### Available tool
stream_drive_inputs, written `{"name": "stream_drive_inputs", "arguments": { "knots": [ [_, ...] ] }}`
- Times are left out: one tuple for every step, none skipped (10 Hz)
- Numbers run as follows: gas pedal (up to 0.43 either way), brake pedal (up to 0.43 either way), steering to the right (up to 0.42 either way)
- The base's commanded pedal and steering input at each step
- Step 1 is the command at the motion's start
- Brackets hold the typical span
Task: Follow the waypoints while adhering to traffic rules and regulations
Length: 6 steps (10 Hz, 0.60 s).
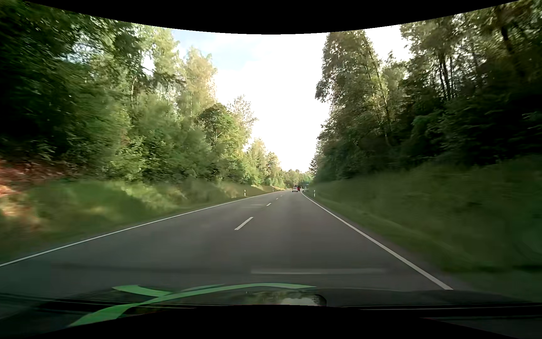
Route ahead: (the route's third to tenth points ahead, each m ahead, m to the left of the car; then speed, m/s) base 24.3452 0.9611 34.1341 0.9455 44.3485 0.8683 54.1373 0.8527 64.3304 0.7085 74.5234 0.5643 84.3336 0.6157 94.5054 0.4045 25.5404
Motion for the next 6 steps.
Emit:
{"name": "stream_drive_inputs", "arguments": {
  "knots": [
    [0.287, 0.0, 0.001],
    [0.299, 0.0, 0.001],
    [0.311, 0.0, 0.001],
    [0.319, 0.0, 0.001],
    [0.319, 0.0, 0.001],
    [0.331, 0.0, 0.001]
  ]
}}
